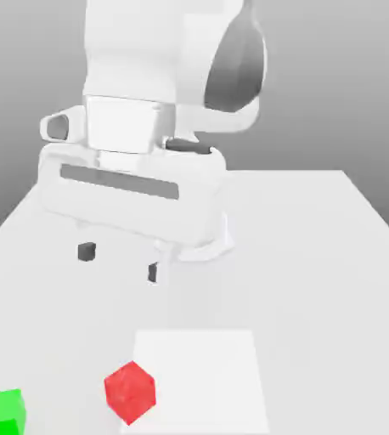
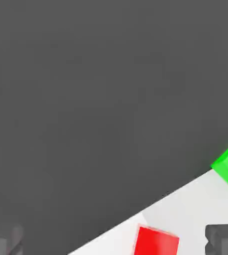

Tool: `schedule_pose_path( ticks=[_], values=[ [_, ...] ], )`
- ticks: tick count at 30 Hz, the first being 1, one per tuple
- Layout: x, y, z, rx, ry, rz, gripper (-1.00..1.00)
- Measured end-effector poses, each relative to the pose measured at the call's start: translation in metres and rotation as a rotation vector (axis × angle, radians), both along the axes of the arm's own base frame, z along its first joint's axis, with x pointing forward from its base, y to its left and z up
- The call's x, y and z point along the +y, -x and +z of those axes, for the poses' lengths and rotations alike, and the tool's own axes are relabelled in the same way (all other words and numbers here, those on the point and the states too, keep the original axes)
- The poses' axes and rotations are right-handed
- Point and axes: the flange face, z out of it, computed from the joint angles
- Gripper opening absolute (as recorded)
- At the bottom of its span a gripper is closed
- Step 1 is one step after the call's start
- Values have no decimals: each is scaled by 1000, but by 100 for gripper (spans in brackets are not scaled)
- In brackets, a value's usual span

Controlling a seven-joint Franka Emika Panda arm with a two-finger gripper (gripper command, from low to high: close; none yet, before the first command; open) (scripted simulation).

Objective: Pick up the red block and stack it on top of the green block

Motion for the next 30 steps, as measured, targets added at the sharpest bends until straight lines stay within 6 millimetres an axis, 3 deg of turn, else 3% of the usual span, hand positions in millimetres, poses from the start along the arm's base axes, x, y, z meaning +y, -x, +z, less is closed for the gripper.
schedule_pose_path(
  ticks=[6, 11, 12, 18, 20, 24, 30],
  values=[
    [-11, 23, -110, 149, -83, -152, 0],
    [-11, 26, -176, 166, -93, -171, 0],
    [-11, 27, -183, 167, -93, -171, -100],
    [-11, 27, -186, 166, -93, -171, -100],
    [-11, 26, -172, 166, -93, -172, -100],
    [-13, 26, -127, 166, -93, -173, -100],
    [-103, 2, -102, 165, -105, -268, -100]
  ],
)
